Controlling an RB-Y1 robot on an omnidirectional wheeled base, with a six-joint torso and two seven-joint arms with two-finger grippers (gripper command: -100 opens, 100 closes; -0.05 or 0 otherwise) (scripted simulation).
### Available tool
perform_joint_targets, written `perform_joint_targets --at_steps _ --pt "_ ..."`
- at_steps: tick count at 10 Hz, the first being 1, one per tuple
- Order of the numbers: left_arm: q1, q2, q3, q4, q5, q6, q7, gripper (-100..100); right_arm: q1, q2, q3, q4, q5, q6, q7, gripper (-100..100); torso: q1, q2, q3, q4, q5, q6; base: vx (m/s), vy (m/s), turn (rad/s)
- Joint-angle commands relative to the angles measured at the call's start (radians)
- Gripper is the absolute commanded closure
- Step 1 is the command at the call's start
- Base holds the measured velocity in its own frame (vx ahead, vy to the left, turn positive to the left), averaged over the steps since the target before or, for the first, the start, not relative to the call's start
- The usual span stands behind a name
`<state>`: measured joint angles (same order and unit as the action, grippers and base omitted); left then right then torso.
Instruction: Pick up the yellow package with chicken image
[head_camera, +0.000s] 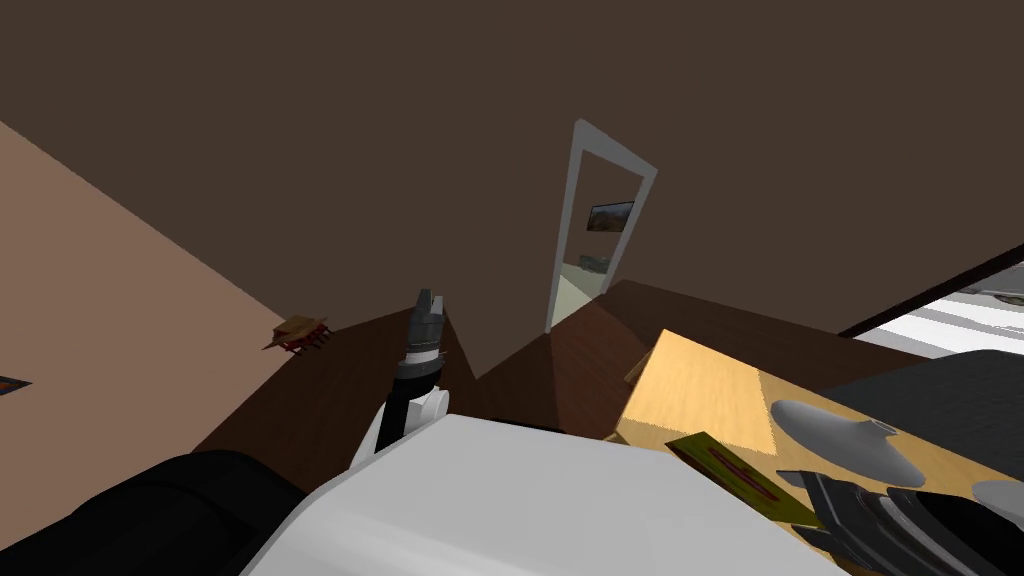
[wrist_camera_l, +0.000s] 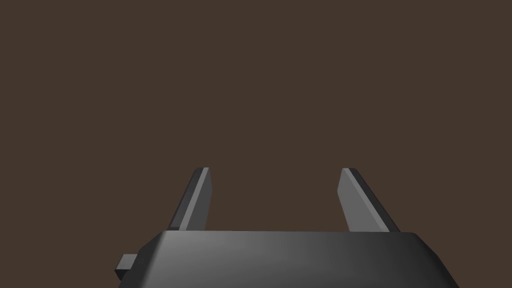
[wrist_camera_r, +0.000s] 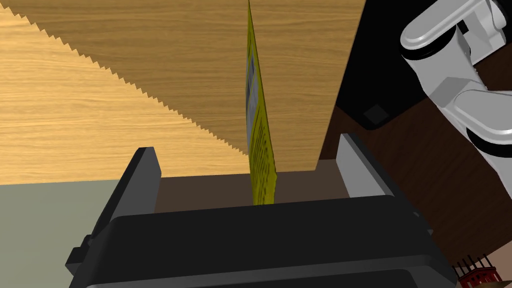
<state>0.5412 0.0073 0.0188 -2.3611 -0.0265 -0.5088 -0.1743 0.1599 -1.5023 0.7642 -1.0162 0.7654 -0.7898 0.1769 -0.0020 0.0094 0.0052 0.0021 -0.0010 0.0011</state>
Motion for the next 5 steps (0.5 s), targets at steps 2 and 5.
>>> perform_joint_targets --at_steps 2,5 --pt "0.0 0.0 0.0 0.0 0.0 0.0 0.0 0 -0.026 0.021 -0.008 0.006 0.052 0.003 -0.077 -100 0.0 0.0 0.0 0.0 0.0 0.002 -0.132 -0.047 0.148" --pt "0.0 0.0 0.0 0.0 0.0 0.0 0.0 0 -0.043 0.035 -0.013 0.009 0.087 0.006 -0.159 -100 0.0 -0.001 0.0 0.0 0.0 0.0 -0.126 -0.045 0.14"
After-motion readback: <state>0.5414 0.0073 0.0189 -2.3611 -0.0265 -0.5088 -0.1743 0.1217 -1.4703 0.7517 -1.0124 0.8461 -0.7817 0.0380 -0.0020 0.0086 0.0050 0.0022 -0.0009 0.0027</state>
